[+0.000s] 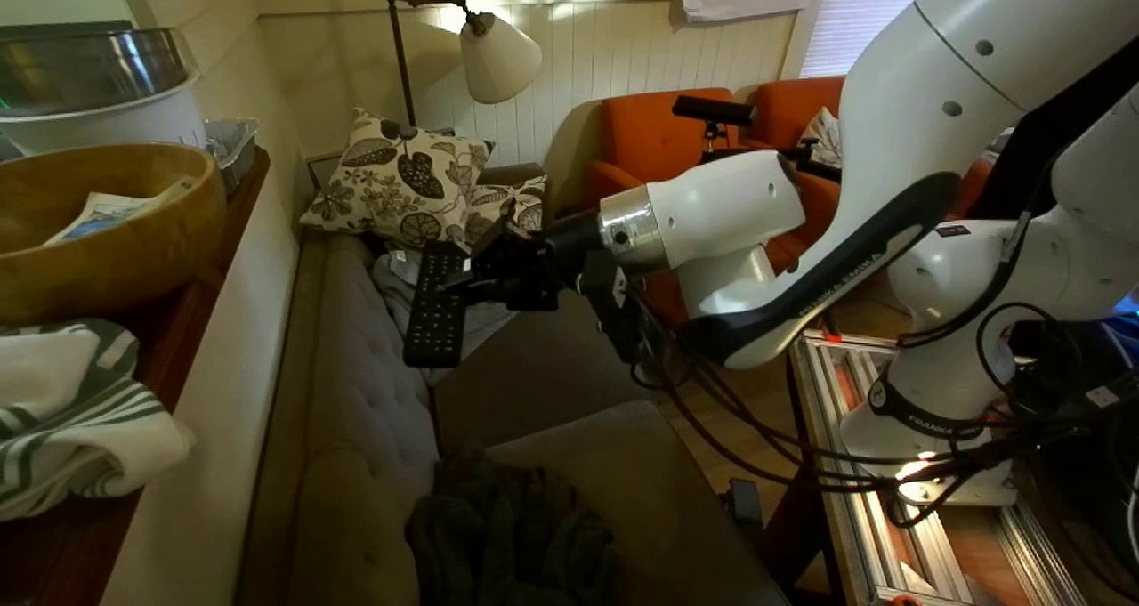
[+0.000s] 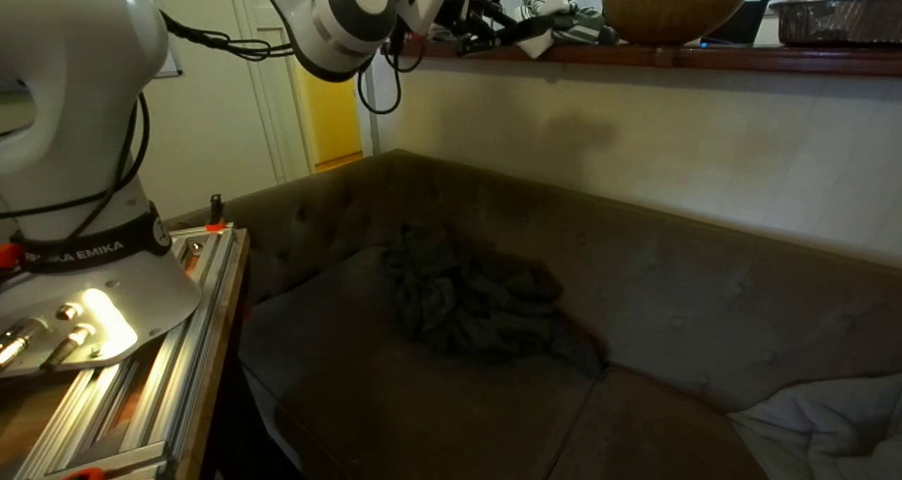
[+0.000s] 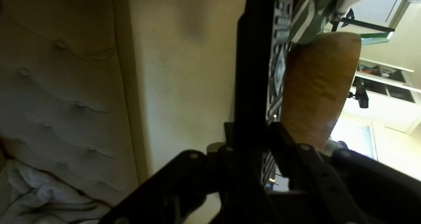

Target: Take the remote controller off of the couch and put it on the shelf

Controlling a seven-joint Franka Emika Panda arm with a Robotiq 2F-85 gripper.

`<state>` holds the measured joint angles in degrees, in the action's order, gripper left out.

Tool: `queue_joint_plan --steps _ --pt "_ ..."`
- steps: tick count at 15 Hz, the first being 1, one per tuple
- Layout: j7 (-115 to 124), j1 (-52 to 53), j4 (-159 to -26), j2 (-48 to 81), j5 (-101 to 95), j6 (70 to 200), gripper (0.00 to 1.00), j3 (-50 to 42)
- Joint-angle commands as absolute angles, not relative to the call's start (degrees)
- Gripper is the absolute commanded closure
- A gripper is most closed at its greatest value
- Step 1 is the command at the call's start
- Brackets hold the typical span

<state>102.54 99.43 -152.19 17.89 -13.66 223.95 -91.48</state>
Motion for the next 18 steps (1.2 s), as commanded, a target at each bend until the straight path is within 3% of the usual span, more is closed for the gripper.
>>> queue_joint_plan --steps 1,4,5,14,18 --pt "102.54 99.58 -151.86 17.29 -14.72 223.5 0.7 -92.62" --pt "102.54 99.95 -151.69 16.91 -15.2 222.95 0.7 -93.39" --pt "102.72 98.91 -150.89 16.13 -15.45 223.11 0.93 -91.66" --pt "104.81 91.75 -133.67 12.05 -21.64 221.99 0.93 -81.56" --pt "111.87 84.07 -125.69 4.45 -38.26 216.03 0.93 -71.49"
